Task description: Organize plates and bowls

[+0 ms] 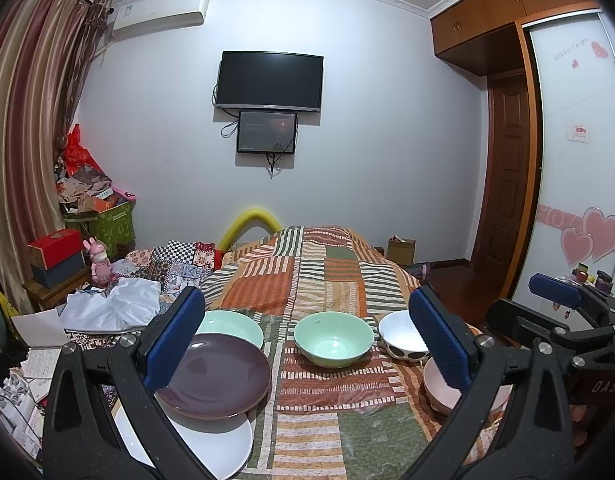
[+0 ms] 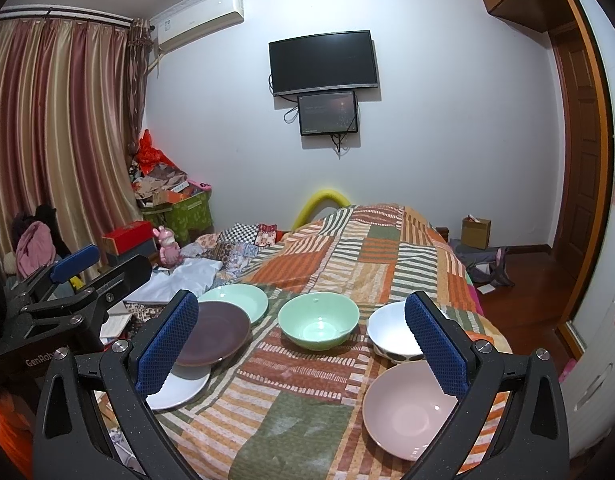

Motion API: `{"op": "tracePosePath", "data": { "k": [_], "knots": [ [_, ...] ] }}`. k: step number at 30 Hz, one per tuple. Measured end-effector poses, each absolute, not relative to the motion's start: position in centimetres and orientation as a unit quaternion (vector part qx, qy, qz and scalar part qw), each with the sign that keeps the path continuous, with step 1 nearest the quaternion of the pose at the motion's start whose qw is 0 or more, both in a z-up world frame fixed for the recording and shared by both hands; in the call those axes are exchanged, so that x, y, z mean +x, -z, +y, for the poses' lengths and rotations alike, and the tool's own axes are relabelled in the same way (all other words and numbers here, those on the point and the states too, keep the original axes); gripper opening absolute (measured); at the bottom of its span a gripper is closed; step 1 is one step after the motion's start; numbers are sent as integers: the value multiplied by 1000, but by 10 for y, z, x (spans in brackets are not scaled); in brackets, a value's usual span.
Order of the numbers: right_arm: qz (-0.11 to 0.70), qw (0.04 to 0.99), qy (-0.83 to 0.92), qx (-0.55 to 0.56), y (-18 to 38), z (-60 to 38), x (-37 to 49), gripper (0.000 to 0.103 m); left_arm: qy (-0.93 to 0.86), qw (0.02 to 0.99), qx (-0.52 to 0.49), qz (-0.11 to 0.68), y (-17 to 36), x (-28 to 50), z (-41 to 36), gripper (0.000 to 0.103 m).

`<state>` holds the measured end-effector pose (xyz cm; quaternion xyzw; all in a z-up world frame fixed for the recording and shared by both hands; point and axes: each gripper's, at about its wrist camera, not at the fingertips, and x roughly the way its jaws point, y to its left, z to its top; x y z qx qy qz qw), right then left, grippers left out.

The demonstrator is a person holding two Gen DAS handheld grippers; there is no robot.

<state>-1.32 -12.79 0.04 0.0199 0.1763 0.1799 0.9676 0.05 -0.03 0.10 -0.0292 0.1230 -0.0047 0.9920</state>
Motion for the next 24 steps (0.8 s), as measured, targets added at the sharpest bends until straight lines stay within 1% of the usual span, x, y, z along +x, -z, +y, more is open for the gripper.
{"op": "tracePosePath", "data": {
  "k": [24],
  "knots": [
    [178, 967, -179, 19, 1, -126, -15, 103, 11, 992, -33, 125, 0, -2, 3, 103]
  ]
}}
